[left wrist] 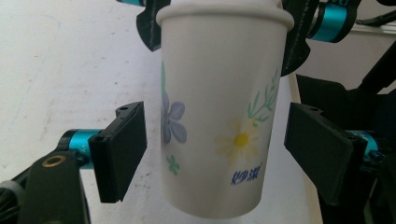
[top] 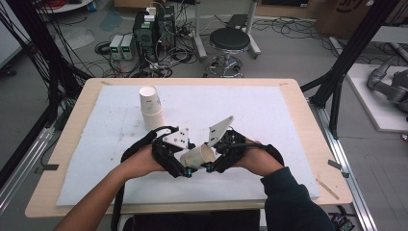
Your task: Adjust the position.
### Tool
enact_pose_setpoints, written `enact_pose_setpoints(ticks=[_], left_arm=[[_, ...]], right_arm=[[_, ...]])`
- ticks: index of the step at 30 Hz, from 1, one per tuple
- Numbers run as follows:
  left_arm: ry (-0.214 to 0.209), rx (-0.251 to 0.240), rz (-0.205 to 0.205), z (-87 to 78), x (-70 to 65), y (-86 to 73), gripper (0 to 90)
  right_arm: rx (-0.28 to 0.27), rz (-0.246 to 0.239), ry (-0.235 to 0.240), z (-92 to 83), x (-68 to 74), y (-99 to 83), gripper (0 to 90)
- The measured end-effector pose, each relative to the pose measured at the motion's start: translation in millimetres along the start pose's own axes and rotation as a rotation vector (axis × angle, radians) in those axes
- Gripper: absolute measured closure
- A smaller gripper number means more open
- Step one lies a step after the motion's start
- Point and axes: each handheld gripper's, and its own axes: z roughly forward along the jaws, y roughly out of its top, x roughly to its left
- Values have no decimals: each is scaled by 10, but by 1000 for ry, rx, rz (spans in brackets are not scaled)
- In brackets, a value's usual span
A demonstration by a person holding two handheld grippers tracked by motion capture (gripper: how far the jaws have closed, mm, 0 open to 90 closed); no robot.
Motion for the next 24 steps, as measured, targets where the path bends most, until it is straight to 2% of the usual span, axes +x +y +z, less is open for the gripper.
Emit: enact_pose_setpoints(ticks=[5,6,7,9,11,13,17,20,21,22,24], left_arm=[[-33,26,-2,68,16,3,249],[-36,34,8,69,23,3,266],[-40,26,-3,80,17,2,274],[-46,34,6,85,24,4,300],[-53,30,10,89,19,4,365],[-56,33,9,95,18,2,368],[-67,35,14,102,17,-1,368],[-71,10,-3,104,9,-24,369],[-72,-4,-13,100,12,-36,367],[-77,-8,-19,90,23,-47,364],[-62,-33,-39,73,37,-82,364]], right_arm=[[40,-26,8,44,19,54,346],[47,-34,9,52,25,70,346],[55,-30,10,50,31,75,346],[62,-27,13,50,37,90,346],[71,-33,16,54,34,101,347],[77,-37,19,58,40,108,347],[69,-43,23,69,51,114,344],[57,-41,28,58,51,116,338],[45,-47,27,60,42,109,322],[28,-36,25,57,42,97,310],[-23,-2,24,41,39,71,255]])
